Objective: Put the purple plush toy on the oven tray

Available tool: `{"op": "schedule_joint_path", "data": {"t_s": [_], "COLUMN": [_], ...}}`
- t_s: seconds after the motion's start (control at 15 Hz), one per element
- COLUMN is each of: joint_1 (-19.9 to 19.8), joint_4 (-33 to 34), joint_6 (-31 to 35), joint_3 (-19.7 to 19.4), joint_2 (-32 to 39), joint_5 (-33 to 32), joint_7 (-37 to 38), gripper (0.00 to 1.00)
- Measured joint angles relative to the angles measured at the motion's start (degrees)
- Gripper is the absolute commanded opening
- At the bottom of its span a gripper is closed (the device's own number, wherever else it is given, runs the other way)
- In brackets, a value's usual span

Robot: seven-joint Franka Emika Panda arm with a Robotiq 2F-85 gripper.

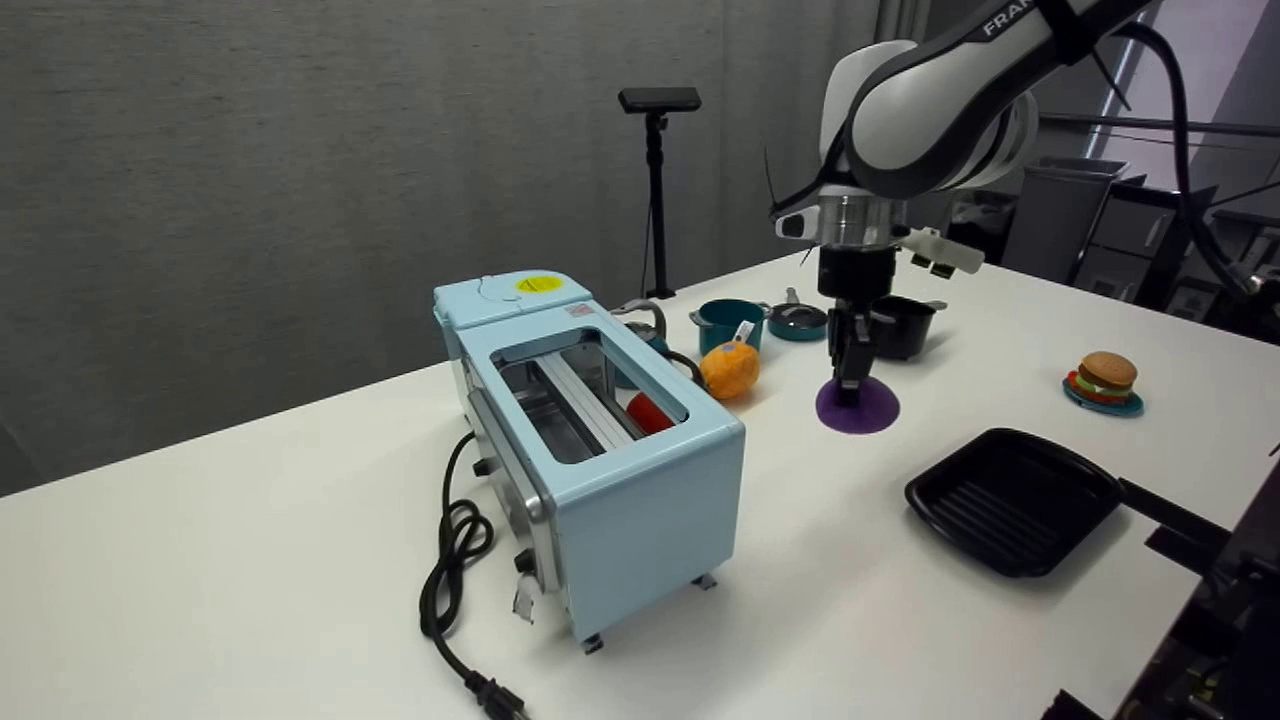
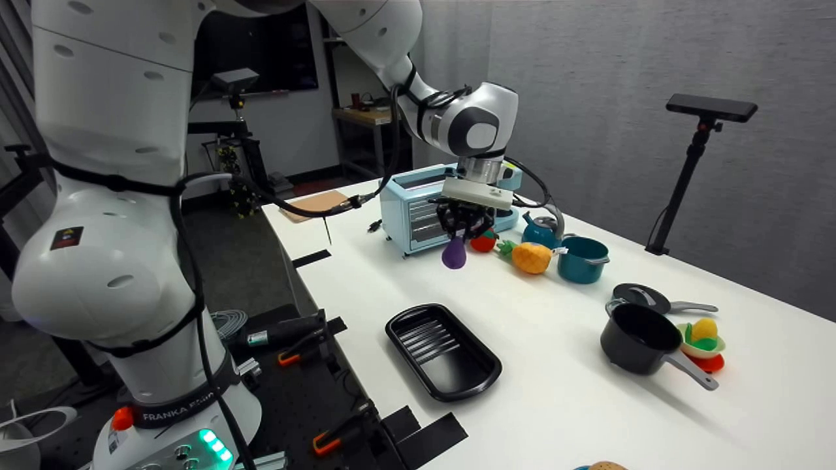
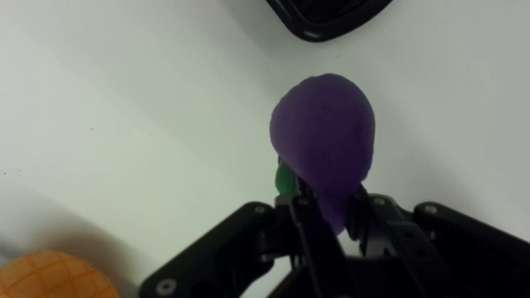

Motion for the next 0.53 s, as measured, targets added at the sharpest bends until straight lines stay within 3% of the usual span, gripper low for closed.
{"op": "schedule_joint_path", "data": {"t_s": [0.27,0.53], "joint_1": [-0.02,-0.02], "joint_4": [-0.54,-3.88], "joint_6": [-4.5,-4.42], "joint_3": [-1.87,-3.72], "joint_2": [-1.29,-3.04], "joint_5": [-4.23,-5.51], "joint_7": [-7.88,-9.65], "gripper": [0.05,0.05]}}
